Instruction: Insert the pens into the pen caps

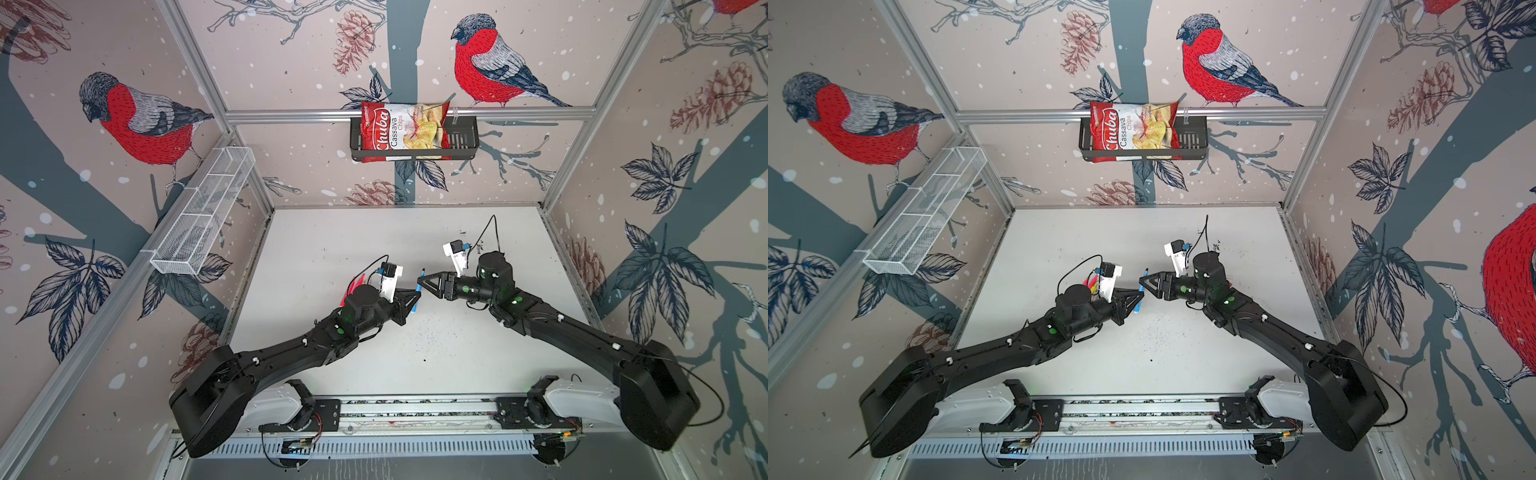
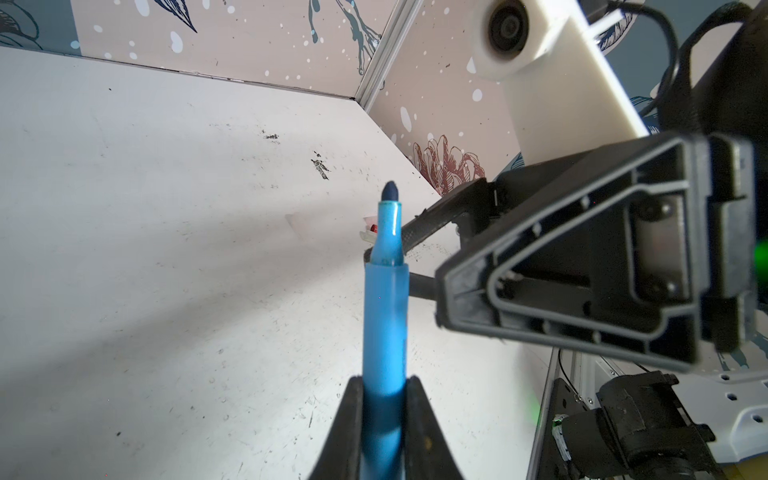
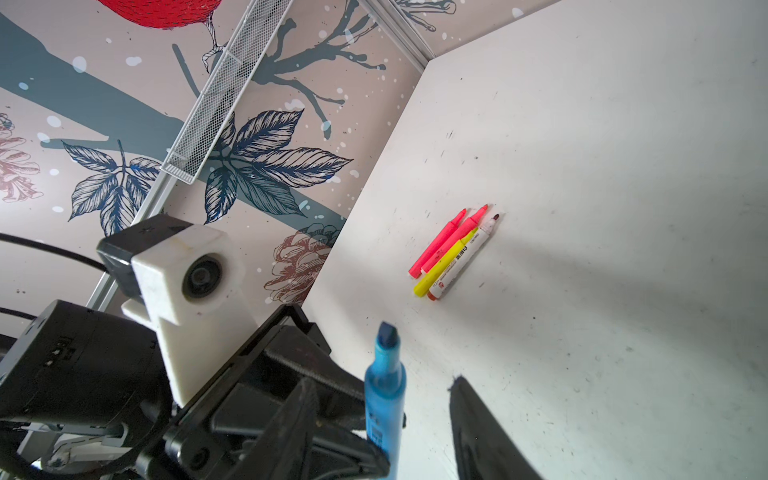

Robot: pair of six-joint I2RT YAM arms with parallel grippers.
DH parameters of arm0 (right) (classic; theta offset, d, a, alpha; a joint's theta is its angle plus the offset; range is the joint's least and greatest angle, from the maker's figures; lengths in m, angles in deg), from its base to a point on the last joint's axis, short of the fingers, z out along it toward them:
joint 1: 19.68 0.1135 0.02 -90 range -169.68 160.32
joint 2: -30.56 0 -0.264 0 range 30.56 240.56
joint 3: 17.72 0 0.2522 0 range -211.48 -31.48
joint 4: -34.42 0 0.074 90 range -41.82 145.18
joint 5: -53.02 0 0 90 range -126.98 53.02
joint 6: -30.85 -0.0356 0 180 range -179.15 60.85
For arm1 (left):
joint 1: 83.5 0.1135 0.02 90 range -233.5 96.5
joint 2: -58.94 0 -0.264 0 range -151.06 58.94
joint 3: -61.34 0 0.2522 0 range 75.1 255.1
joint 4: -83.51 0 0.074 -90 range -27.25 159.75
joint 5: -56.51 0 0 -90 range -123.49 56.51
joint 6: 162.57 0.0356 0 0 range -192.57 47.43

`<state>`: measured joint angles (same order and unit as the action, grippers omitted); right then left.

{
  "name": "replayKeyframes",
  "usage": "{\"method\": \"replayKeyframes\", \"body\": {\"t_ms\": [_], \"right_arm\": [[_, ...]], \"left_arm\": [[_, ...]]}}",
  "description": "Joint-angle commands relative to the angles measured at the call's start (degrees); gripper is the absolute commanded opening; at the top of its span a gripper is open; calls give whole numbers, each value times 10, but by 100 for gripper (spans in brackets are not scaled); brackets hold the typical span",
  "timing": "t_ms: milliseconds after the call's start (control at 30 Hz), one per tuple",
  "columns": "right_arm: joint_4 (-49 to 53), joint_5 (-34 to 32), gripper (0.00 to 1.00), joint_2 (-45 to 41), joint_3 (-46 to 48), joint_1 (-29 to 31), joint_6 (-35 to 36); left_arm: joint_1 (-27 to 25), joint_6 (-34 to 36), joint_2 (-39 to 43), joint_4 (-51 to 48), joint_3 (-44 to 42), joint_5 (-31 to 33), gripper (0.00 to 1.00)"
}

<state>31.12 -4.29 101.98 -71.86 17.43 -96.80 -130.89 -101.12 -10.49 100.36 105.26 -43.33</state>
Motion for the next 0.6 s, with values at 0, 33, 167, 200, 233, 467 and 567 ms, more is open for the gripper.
{"method": "replayKeyframes", "body": {"t_ms": [0, 33, 167, 200, 233, 467, 567], "right_arm": [[-14, -7, 50, 1, -4, 2, 0], [-14, -7, 49, 1, -4, 2, 0], [-16, -4, 49, 19, -4, 3, 0], [-17, -4, 49, 21, -5, 3, -1], [-17, -4, 49, 23, -5, 4, -1], [-20, -1, 43, 27, -8, 6, -2], [-20, 6, 41, 29, -13, 6, -2]], "left_arm": [[-2, 4, -2, 24, 6, 6, 10], [-2, 4, -2, 25, 6, 7, 10], [-3, 5, -6, 27, 6, 6, 10], [-4, 5, -7, 27, 7, 6, 10], [-4, 5, -8, 27, 7, 6, 10], [-5, 7, -13, 27, 10, 4, 10], [-5, 8, -15, 28, 13, 3, 10]]}}
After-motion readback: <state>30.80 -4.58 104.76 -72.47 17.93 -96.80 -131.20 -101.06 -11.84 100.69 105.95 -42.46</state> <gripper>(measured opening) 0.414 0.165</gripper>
